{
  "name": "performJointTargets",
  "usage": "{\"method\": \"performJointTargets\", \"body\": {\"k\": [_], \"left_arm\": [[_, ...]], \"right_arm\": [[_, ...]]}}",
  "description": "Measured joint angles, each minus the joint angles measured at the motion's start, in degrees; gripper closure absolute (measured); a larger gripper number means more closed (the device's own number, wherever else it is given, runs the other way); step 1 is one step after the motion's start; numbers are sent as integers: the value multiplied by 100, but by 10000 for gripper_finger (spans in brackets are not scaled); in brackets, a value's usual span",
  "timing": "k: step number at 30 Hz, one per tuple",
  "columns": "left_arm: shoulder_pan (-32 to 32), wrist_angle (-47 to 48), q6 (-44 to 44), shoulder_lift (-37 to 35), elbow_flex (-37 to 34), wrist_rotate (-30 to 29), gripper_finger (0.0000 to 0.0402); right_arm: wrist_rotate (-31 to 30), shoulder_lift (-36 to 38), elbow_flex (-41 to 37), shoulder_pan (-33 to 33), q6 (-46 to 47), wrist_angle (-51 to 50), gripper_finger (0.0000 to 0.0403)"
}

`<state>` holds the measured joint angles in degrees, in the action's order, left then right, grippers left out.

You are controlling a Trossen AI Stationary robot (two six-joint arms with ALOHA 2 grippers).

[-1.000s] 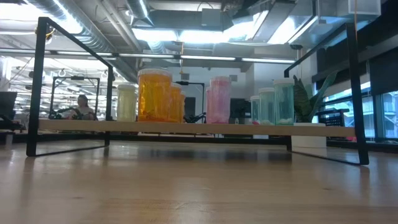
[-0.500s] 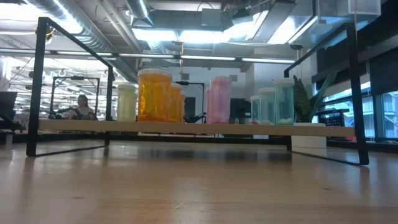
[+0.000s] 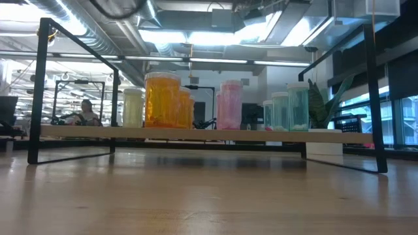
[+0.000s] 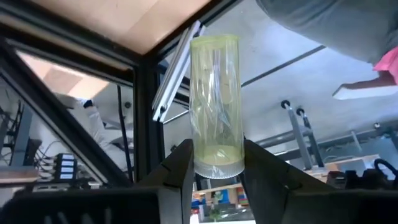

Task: Pick and place medicine bottles onto shelf by color
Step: Put the yellow pill bottle aligned with the yellow pill bottle on the shelf

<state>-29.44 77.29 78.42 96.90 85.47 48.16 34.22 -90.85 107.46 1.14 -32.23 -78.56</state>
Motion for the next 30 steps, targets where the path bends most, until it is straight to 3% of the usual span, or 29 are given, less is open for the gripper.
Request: {"method": "performJointTargets", "body": {"k": [10, 21, 30], "left_arm": [[104, -4, -1871, 768, 0, 50, 301], [86, 148, -3079, 1777, 0, 735, 301], [84, 600, -3854, 2193, 0, 657, 301]], "right_arm": [[-2, 0, 0, -32, 0, -88, 182], [-4, 0, 0, -32, 17, -83, 182], [-7, 0, 0, -32, 19, -78, 182]]}}
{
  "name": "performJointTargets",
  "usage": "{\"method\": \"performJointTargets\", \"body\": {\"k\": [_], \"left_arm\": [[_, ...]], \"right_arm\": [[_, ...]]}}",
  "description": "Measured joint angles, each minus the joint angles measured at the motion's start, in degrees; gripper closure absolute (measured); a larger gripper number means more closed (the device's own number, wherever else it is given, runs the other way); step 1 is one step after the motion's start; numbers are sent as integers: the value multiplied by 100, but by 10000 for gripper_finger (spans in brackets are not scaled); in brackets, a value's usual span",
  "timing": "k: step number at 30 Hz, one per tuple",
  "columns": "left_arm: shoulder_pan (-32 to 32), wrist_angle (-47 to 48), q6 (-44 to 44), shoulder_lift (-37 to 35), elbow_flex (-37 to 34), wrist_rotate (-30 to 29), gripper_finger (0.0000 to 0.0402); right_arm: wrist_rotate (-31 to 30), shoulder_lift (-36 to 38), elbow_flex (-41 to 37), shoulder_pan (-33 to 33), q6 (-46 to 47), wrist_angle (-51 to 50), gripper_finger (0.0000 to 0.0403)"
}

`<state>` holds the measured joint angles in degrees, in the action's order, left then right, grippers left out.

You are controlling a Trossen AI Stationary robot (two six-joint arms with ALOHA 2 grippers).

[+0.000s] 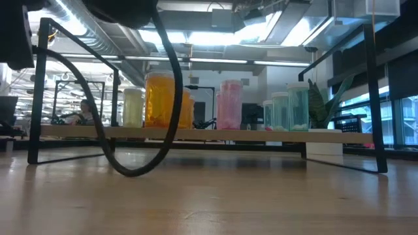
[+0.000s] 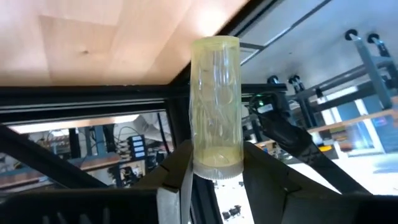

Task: Pick and place medicine bottles onto shelf by color
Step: Put the yellow pill bottle aligned with the yellow pill bottle on the shelf

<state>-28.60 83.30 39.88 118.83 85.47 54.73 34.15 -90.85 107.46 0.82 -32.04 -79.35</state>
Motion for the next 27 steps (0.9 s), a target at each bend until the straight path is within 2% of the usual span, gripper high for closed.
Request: {"method": "performJointTargets", "body": {"k": [18, 27], "left_arm": [[-66, 51, 60, 10, 0, -410, 301], [-37, 49, 480, 10, 0, -581, 301]], "right_arm": [[0, 0, 0, 0, -1, 30, 182], [-2, 0, 0, 2, 1, 28, 182]]}}
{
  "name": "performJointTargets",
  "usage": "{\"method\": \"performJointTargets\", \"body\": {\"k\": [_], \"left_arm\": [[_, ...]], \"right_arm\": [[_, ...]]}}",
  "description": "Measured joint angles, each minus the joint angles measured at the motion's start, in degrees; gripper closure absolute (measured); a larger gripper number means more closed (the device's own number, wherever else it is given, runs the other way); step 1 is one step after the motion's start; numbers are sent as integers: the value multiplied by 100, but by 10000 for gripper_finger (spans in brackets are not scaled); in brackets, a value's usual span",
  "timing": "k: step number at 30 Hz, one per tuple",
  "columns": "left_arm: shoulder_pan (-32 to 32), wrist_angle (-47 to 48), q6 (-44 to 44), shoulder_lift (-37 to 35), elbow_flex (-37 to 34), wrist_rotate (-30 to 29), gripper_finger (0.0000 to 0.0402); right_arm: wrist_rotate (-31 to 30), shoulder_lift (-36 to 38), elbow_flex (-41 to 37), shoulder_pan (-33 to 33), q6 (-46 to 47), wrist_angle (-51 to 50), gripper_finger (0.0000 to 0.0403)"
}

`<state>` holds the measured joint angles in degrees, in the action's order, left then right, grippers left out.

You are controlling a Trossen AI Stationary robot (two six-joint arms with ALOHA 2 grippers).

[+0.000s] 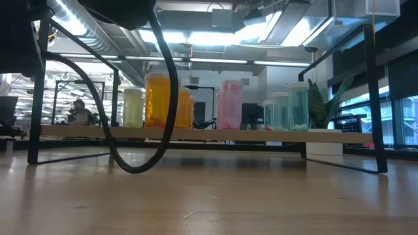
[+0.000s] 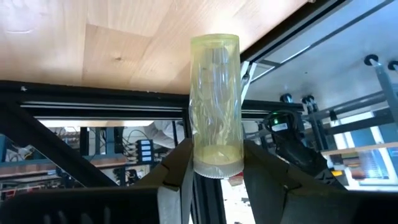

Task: Pick and place medicine bottles onto shelf by color
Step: Put the yellow pill bottle aligned with the yellow pill bottle on the shelf

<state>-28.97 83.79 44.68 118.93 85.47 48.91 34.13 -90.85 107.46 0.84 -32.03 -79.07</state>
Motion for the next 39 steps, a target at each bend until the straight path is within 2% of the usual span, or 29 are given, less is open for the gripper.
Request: {"method": "performJointTargets", "body": {"k": [8, 14, 19, 22, 26, 29, 34, 39], "left_arm": [[-93, 0, -98, 0, 0, -37, 301], [-468, 10, -473, 0, 0, -397, 301], [-713, 15, -733, 0, 0, -382, 301], [-761, -21, -498, 0, 0, -110, 301], [-736, -187, 14, 0, 0, 645, 301], [-739, -402, 71, 0, 0, 1016, 301], [-728, -1161, 202, -1, 0, 1551, 301], [-700, -2363, 476, -2, 0, 1629, 301]], "right_arm": [[0, 0, -1, -2, -2, -2, 182], [0, -2, -2, -2, 0, -2, 182], [-1, -1, -1, 0, 2, -2, 182], [-1, -1, -2, -1, 27, 15, 182], [-2, -2, 0, -1, 35, 130, 182], [-2, -1, -2, -1, 36, 166, 182], [-2, -2, 0, -2, 33, 168, 182], [-2, -1, -2, -2, 31, 167, 182]]}}
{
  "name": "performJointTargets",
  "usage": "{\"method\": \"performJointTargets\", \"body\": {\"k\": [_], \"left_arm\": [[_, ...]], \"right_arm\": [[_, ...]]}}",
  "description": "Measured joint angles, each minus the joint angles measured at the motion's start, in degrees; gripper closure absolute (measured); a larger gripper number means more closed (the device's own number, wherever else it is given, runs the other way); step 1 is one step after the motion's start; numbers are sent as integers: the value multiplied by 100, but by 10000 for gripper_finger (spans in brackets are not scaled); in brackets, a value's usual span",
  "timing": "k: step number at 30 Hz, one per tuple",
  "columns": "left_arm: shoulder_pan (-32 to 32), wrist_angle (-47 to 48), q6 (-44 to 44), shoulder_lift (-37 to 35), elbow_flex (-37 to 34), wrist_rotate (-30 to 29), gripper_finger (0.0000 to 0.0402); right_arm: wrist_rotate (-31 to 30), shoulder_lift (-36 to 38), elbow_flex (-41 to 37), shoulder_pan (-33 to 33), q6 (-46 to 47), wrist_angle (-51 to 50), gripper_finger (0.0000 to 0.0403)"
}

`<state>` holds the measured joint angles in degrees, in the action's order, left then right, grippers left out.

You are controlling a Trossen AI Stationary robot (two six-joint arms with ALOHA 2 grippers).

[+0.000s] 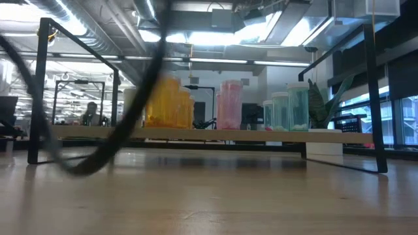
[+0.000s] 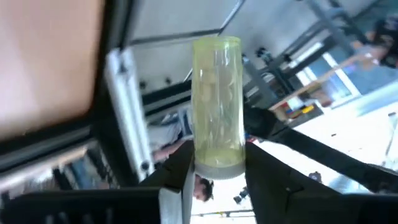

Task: Pick and place medicine bottles onto shelf by color
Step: Put the yellow pill bottle aligned with the yellow pill bottle on the shelf

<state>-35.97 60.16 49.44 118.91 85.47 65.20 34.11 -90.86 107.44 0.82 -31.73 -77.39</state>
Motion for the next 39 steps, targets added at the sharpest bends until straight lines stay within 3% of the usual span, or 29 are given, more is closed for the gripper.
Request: {"method": "performJointTargets", "body": {"k": [6, 11, 14, 23, 39], "left_arm": [[185, -1910, 456, -2, 0, -66, 301], [314, -3378, 479, -118, 1, -590, 301], [365, -3780, 297, -306, 2, -1113, 301], [265, -3783, -772, -1151, 4, -3438, 301], [-754, -3486, -2223, -1942, 4, -8576, 301]], "right_arm": [[0, -1, 0, 2, -2, -3, 182], [0, -1, 0, 1, -4, -176, 182], [2, -1, 0, 2, -4, -290, 182], [308, -1, 0, 2, -4, -530, 182], [758, -1, 0, 0, -589, -786, 182]]}}
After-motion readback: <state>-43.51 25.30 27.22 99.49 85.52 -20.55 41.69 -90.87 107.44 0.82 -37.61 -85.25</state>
